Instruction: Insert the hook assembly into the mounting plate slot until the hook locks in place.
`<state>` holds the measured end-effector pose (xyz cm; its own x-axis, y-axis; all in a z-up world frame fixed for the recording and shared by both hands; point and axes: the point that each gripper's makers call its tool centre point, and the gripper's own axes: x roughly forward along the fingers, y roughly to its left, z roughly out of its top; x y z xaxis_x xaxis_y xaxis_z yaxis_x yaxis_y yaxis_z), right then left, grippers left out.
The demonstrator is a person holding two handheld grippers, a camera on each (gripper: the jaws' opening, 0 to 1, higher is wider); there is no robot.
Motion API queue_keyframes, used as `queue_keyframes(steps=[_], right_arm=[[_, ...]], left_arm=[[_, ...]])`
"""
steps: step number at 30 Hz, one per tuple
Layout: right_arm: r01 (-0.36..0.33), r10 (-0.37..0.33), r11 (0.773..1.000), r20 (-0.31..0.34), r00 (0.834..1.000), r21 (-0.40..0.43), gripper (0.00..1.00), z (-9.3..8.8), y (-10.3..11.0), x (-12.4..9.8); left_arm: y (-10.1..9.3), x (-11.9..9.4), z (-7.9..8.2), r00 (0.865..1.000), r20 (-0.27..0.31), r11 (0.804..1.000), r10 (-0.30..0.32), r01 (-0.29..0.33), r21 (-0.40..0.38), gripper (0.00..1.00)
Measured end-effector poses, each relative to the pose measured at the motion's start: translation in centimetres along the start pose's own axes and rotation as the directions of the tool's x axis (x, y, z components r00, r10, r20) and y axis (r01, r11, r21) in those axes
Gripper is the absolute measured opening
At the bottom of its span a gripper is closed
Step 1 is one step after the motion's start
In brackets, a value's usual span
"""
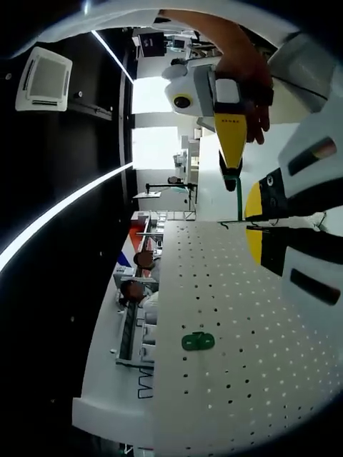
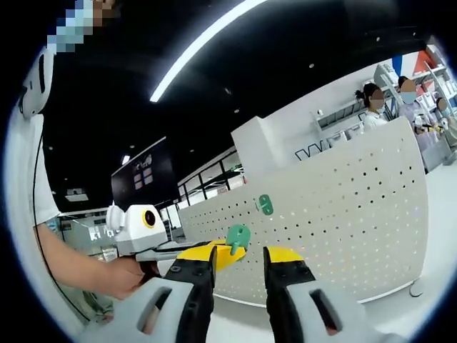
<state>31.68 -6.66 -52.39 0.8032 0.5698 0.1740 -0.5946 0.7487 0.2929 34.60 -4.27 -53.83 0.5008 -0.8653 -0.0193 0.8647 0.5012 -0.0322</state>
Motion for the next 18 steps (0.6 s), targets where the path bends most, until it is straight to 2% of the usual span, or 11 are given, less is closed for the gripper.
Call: queue_keyframes(steps=[18], right_arm=[[-0.023, 0.023, 0.999, 0.003, 1.0, -0.03, 0.15, 0.1, 0.8, 0.9]], left_arm=[[-1.5, 0.1, 0.4, 1.0, 0.01, 1.0, -0.014, 0.013, 0.006, 0.03]])
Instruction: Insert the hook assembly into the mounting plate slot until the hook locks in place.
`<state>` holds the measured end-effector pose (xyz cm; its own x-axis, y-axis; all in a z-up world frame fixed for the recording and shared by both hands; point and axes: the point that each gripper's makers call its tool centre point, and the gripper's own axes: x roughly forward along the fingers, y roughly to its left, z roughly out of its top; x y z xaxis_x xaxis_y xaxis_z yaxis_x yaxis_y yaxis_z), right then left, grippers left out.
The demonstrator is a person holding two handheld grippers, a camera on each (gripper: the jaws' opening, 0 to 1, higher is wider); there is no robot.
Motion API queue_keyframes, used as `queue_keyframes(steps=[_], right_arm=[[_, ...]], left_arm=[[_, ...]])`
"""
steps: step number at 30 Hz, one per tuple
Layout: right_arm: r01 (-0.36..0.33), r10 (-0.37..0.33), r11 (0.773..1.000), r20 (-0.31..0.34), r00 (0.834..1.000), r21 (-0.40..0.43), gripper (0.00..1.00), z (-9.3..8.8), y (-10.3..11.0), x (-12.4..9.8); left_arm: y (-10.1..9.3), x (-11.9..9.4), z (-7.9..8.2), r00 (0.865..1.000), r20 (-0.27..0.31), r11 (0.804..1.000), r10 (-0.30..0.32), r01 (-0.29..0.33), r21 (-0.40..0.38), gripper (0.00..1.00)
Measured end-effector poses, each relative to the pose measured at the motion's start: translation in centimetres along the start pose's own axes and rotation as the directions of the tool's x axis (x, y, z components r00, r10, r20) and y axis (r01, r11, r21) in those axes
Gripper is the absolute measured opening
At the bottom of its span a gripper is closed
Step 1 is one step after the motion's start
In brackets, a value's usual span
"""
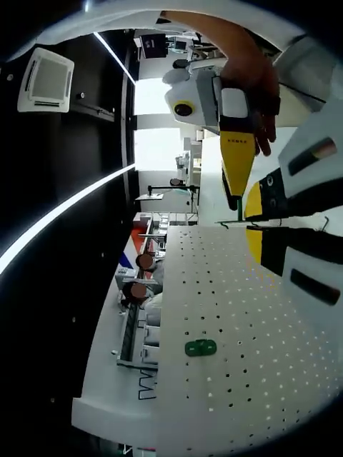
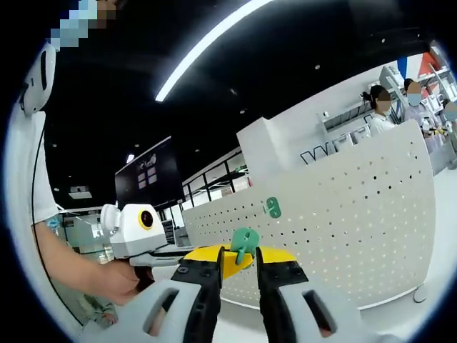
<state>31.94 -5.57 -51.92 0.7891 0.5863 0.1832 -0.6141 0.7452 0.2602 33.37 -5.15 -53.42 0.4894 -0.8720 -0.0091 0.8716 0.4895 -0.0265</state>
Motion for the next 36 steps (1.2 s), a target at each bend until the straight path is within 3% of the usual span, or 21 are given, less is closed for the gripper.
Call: queue_keyframes(steps=[11, 20, 26, 36], right_arm=[[0.004, -0.003, 1.0, 0.003, 1.0, -0.023, 0.05, 0.05, -0.03, 0.01], [0.015, -0.014, 0.999, -0.009, 1.0, 0.042, 0.04, -0.16, -0.18, -0.02], [0.033, -0.033, 0.989, -0.003, 0.999, 0.142, 0.02, -0.25, -0.16, -0.03], [0.047, -0.046, 0.992, -0.009, 0.999, 0.121, 0.0, -0.22, -0.14, 0.08]], left_arm=[[-0.65, 0.09, -0.14, 1.0, -0.009, 1.0, -0.004, 0.004, 0.009, 0.02], [-0.89, -0.04, -0.08, 1.0, -0.005, 0.999, 0.006, -0.005, 0.053, 0.02], [-1.01, -0.11, 0.08, 1.0, -0.001, 0.994, 0.025, -0.025, 0.109, 0.01], [-0.85, -0.21, 0.2, 1.0, 0.0, 0.994, 0.023, -0.023, 0.105, 0.01]])
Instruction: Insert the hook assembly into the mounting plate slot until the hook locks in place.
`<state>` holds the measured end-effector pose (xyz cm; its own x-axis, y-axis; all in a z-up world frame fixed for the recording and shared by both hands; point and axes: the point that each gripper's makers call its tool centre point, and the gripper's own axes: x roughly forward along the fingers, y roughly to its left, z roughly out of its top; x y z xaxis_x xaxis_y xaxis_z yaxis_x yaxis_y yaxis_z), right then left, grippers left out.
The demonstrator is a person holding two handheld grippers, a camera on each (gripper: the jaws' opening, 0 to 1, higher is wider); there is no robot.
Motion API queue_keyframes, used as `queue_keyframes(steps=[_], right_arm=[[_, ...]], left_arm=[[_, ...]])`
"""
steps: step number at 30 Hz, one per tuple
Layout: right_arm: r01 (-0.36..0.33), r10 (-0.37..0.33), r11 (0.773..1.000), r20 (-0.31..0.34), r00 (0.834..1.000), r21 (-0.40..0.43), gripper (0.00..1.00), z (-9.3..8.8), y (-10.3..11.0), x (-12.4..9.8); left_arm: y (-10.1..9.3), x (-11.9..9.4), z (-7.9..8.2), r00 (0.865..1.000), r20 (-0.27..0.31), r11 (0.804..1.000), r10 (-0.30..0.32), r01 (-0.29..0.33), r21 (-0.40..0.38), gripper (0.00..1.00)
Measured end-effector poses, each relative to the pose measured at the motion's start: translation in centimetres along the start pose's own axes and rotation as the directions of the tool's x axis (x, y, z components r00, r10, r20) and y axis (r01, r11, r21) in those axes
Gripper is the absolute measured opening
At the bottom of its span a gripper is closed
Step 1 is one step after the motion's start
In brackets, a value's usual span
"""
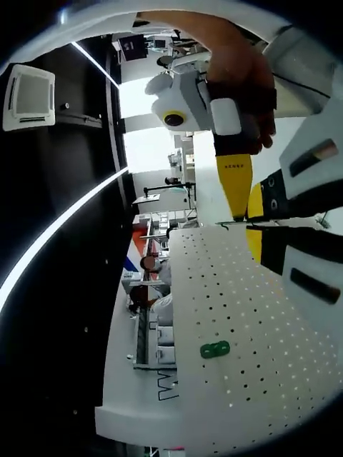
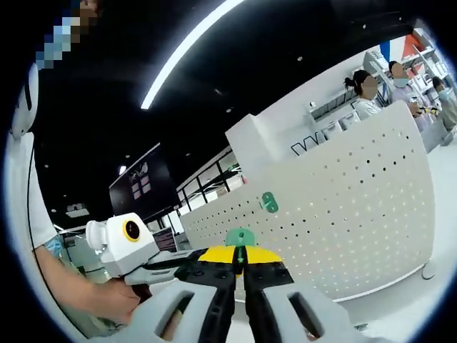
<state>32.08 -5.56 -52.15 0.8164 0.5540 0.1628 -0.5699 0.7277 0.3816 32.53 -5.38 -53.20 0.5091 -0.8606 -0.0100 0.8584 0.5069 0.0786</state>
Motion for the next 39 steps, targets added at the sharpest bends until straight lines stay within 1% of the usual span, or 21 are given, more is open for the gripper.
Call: queue_keyframes(steps=[2, 8, 11, 13, 15, 17, 19, 22, 25, 28, 32, 34, 36, 39], right_arm=[[0.0, 0.0, 1.0, 0.003, 1.0, 0.021, 0.0, -0.1, -0.1, 0.0], [0.005, -0.005, 1.0, -0.014, 1.0, -0.006, 0.0, -0.2, -0.1, -0.1], [0.003, -0.003, 1.0, -0.015, 1.0, -0.006, 0.0, -0.2, -0.1, 0.0], [0.001, -0.001, 1.0, -0.018, 1.0, -0.009, 0.0, -0.2, 0.0, 0.0], [-0.002, 0.002, 1.0, -0.017, 1.0, -0.005, 0.0, -0.1, 0.0, 0.0], [0.002, -0.002, 1.0, -0.013, 1.0, 0.004, 0.0, 0.0, -0.1, -0.1], [-0.001, 0.001, 1.0, -0.015, 1.0, 0.005, 0.0, -0.1, -0.1, -0.1], [-0.003, 0.003, 1.0, -0.02, 1.0, 0.004, 0.0, -0.2, 0.0, -0.1], [-0.008, 0.009, 1.0, -0.022, 1.0, 0.009, 0.0, -0.3, 0.1, -0.1], [-0.011, 0.011, 1.0, -0.029, 1.0, 0.004, 0.0, -0.5, 0.1, 0.0], [-0.014, 0.015, 1.0, -0.027, 1.0, 0.006, 0.0, -0.4, 0.2, 0.0], [-0.013, 0.013, 1.0, -0.026, 1.0, 0.007, 0.0, -0.4, 0.2, -0.1], [-0.012, 0.012, 1.0, -0.027, 1.0, 0.005, 0.0, -0.4, 0.1, -0.1], [-0.013, 0.013, 1.0, -0.026, 1.0, 0.01, 0.0, -0.4, 0.1, -0.1]], left_arm=[[0.0, 0.0, -0.1, 1.0, -0.003, 1.0, 0.0, 0.0, -0.006, 0.02], [0.0, 0.1, -0.4, 1.0, 0.005, 1.0, 0.005, -0.005, -0.031, 0.03], [0.1, 0.1, -0.4, 1.0, 0.007, 1.0, 0.009, -0.009, -0.027, 0.04], [0.1, 0.0, -0.4, 1.0, 0.005, 0.999, 0.003, -0.003, -0.05, 0.05], [0.1, 0.0, -0.3, 1.0, 0.006, 0.999, 0.002, -0.002, -0.047, 0.06], [-0.2, 0.0, -0.4, 1.0, -0.002, 0.999, -0.007, 0.007, -0.041, 0.12], [-0.3, 0.0, -0.7, 1.0, -0.02, 0.999, -0.014, 0.013, -0.049, 0.23], [-0.4, 0.0, -1.1, 0.999, -0.031, 0.999, -0.016, 0.014, -0.049, 0.31], [-0.6, 0.1, -1.3, 0.999, -0.037, 0.998, -0.022, 0.02, -0.052, 0.44], [-0.9, 0.3, -1.7, 0.999, -0.049, 0.999, -0.025, 0.023, -0.038, 0.52], [-0.8, 0.4, -2.2, 0.998, -0.061, 0.999, -0.022, 0.02, -0.032, 0.62], [-0.7, 0.4, -2.3, 0.998, -0.06, 1.0, -0.012, 0.011, -0.027, 0.68], [-0.8, 0.4, -2.3, 0.998, -0.061, 0.999, -0.013, 0.011, -0.032, 0.7], [-0.7, 0.5, -2.5, 0.998, -0.067, 1.0, -0.008, 0.007, -0.02, 0.75]])
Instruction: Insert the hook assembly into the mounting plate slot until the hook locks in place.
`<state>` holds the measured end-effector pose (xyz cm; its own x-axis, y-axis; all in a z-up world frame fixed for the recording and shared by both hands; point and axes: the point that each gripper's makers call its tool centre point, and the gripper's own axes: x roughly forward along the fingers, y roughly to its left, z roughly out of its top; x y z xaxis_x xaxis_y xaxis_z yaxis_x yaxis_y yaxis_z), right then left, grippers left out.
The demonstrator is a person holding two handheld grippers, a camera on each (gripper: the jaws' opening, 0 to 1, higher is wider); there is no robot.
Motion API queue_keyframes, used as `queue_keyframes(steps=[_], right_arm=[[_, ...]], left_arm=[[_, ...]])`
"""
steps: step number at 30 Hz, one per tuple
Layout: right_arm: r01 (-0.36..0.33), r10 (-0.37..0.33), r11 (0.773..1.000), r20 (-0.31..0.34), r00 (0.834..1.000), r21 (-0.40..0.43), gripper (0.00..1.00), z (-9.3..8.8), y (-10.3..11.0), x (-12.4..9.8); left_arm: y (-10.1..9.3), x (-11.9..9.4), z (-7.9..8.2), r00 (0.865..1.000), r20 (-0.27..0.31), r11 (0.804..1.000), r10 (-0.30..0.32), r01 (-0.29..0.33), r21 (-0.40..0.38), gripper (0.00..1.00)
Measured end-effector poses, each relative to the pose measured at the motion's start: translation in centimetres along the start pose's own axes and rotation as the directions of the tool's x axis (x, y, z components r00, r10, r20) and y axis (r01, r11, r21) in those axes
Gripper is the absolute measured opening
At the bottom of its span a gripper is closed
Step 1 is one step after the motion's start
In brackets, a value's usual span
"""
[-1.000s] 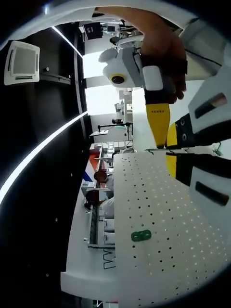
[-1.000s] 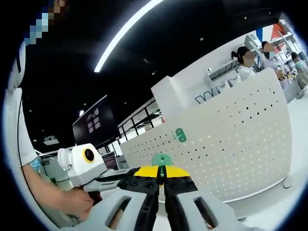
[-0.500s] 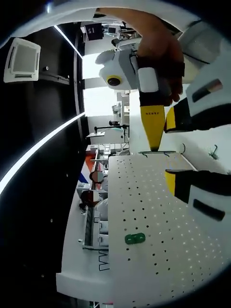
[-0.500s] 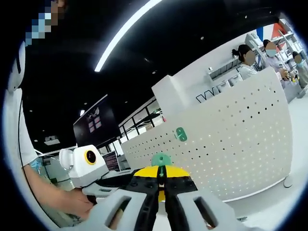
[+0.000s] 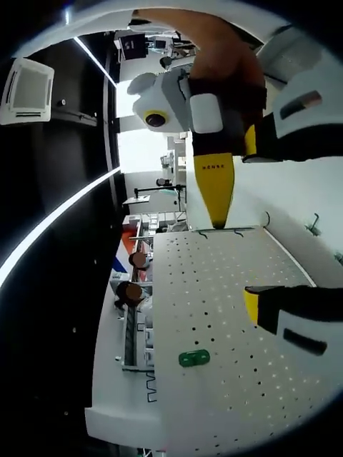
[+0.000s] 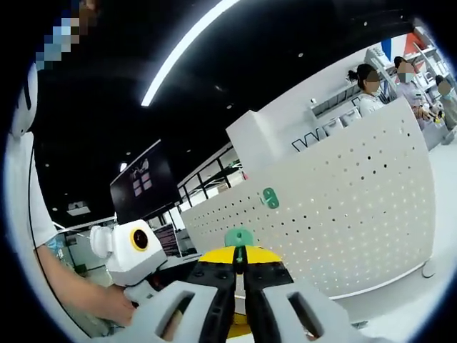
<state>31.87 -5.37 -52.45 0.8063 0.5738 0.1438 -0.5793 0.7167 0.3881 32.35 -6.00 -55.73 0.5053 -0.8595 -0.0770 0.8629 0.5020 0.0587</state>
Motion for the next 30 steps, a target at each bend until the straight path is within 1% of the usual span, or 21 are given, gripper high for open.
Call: queue_keyframes(steps=[2, 4, 6, 8, 10, 13, 15, 17, 20, 22, 26, 30], right_arm=[[0.0, 0.0, 1.0, -0.004, 1.0, -0.005, 0.0, -0.1, 0.0, 0.0], [-0.001, 0.001, 1.0, -0.007, 1.0, -0.009, 0.0, -0.1, 0.0, 0.1], [0.0, 0.0, 1.0, -0.008, 1.0, -0.013, 0.0, 0.0, -0.1, 0.2], [0.001, -0.002, 1.0, -0.01, 1.0, -0.026, 0.0, 0.3, -0.1, 0.4], [0.005, -0.006, 0.999, -0.018, 1.0, -0.048, 0.0, 0.5, -0.3, 0.7], [0.008, -0.009, 0.999, -0.02, 1.0, -0.054, 0.0, 0.8, -0.5, 1.1], [0.019, -0.021, 0.997, -0.029, 0.999, -0.078, 0.0, 0.9, -0.7, 1.3], [0.024, -0.028, 0.995, -0.039, 0.999, -0.101, 0.0, 1.0, -0.9, 1.8], [0.043, -0.049, 0.991, -0.047, 0.998, -0.127, 0.0, 1.3, -1.4, 2.4], [0.042, -0.05, 0.99, -0.052, 0.997, -0.134, 0.0, 1.4, -1.6, 2.7], [0.044, -0.054, 0.988, -0.062, 0.997, -0.151, 0.0, 1.5, -1.8, 3.2], [0.06, -0.073, 0.984, -0.074, 0.995, -0.165, 0.0, 1.6, -2.3, 3.6]], left_arm=[[0.0, 0.0, 0.1, 1.0, 0.004, 1.0, 0.004, -0.004, 0.002, 0.77], [0.1, -0.1, 0.1, 1.0, 0.004, 1.0, 0.008, -0.008, -0.005, 0.74], [0.6, -0.5, 0.0, 1.0, 0.006, 1.0, 0.027, -0.027, -0.005, 0.72], [1.1, -1.1, -0.2, 0.999, 0.013, 0.999, 0.046, -0.046, -0.021, 0.72], [1.6, -1.7, -0.7, 0.998, 0.005, 0.998, 0.067, -0.067, -0.021, 0.73], [2.1, -2.5, -1.1, 0.995, 0.007, 0.995, 0.096, -0.096, -0.02, 0.74], [2.5, -3.1, -1.5, 0.993, -0.002, 0.993, 0.121, -0.121, -0.015, 0.73], [2.7, -3.8, -1.5, 0.99, 0.009, 0.99, 0.138, -0.138, -0.026, 0.73], [3.2, -4.8, -2.3, 0.985, -0.006, 0.985, 0.17, -0.17, -0.024, 0.73], [3.6, -5.4, -2.5, 0.981, -0.002, 0.981, 0.192, -0.192, -0.027, 0.74], [4.0, -6.3, -2.7, 0.977, -0.002, 0.976, 0.214, -0.214, -0.034, 0.75], [4.6, -7.4, -3.1, 0.969, 0.0, 0.967, 0.249, -0.249, -0.047, 0.76]])
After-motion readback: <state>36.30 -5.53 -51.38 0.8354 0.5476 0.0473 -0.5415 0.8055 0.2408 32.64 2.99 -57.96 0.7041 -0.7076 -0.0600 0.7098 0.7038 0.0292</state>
